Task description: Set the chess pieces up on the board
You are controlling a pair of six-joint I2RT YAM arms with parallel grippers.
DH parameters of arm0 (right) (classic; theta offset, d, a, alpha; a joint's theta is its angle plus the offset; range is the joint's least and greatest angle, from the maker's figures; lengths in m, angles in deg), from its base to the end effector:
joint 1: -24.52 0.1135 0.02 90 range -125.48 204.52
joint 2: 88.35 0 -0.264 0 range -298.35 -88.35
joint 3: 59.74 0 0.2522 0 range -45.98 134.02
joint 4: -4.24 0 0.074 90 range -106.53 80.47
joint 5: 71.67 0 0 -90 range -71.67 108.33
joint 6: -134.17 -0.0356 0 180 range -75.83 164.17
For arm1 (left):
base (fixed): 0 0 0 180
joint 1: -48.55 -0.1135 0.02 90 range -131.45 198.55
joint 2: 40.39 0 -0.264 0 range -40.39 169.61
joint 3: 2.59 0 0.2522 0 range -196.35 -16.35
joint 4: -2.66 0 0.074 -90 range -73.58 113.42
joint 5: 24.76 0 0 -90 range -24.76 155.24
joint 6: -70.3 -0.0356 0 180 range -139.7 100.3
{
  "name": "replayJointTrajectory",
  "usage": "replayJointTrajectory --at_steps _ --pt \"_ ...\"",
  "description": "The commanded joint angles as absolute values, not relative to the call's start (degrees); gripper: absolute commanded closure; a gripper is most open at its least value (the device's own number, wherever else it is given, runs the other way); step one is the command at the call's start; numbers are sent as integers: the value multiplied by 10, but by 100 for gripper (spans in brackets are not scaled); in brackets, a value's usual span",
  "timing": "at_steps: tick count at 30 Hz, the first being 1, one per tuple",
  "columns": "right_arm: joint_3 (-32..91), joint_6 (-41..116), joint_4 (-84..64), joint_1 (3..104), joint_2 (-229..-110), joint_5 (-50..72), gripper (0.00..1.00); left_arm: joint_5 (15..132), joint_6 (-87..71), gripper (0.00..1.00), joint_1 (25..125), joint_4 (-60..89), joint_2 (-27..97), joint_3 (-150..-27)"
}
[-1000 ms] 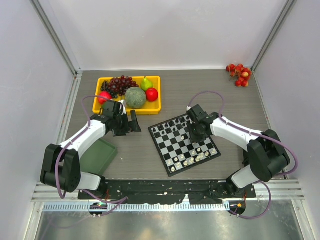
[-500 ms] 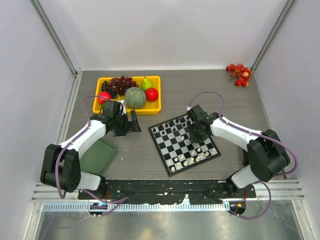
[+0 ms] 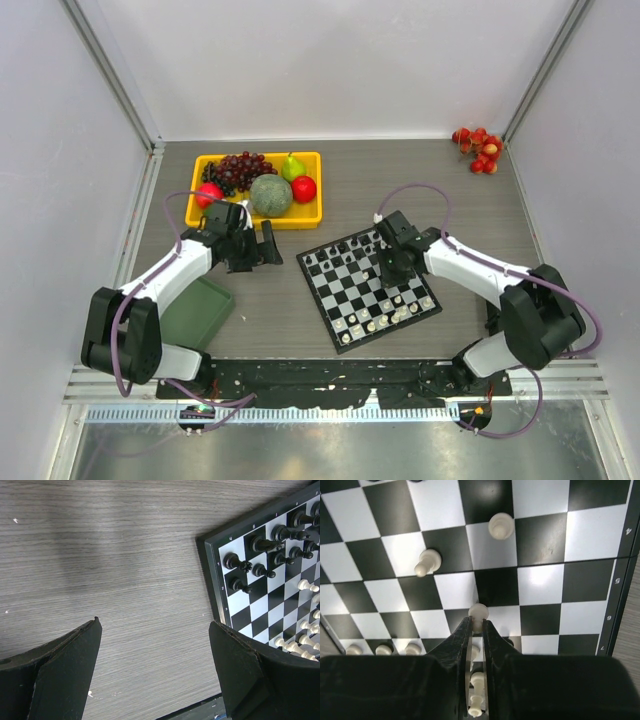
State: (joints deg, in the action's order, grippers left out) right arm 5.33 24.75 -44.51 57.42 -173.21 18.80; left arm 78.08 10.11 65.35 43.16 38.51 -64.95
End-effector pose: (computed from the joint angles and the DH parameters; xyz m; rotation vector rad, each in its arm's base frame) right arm 0.2300 0.1484 0.1890 -0.3257 2.7743 0.2231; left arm 0.2563 -0.0856 0.2096 -0.2118 2.6333 -0.5819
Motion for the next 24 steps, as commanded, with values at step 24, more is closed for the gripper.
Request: replayJointTrajectory --at_steps 24 --pt "4 185 -457 693 -1678 172 88 796 105 4 655 407 389 -665"
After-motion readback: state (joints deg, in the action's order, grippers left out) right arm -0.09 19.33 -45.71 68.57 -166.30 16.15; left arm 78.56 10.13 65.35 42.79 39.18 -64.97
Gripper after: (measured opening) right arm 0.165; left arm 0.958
